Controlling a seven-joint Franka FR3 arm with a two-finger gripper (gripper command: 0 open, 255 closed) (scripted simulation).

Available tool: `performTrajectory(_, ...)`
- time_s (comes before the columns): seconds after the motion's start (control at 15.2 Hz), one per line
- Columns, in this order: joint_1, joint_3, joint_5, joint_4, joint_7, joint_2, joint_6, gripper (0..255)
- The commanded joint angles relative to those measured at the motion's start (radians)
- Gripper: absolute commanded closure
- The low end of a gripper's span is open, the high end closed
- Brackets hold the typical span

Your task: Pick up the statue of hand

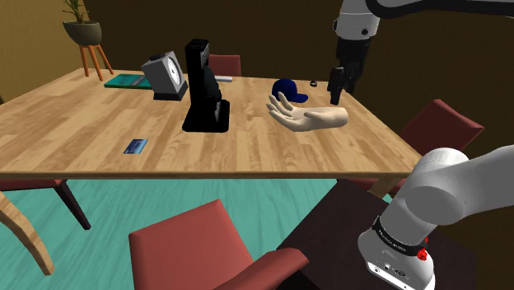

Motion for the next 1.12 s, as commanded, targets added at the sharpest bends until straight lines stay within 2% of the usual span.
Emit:
performTrajectory(0.0,0.0,0.0,0.0,0.0,0.0,0.0,0.0,0)
performTrajectory(0.26,0.061,-0.176,-0.039,-0.073,-0.329,-0.007,0.143,0)
performTrajectory(0.53,0.136,-0.358,-0.046,-0.084,-0.662,0.058,0.273,0)
performTrajectory(0.73,0.214,-0.496,-0.017,-0.054,-0.919,0.146,0.352,0)
performTrajectory(0.92,0.313,-0.634,0.049,0.005,-1.188,0.261,0.405,0)
performTrajectory(1.06,0.332,-0.661,0.066,0.007,-1.241,0.287,0.425,0)
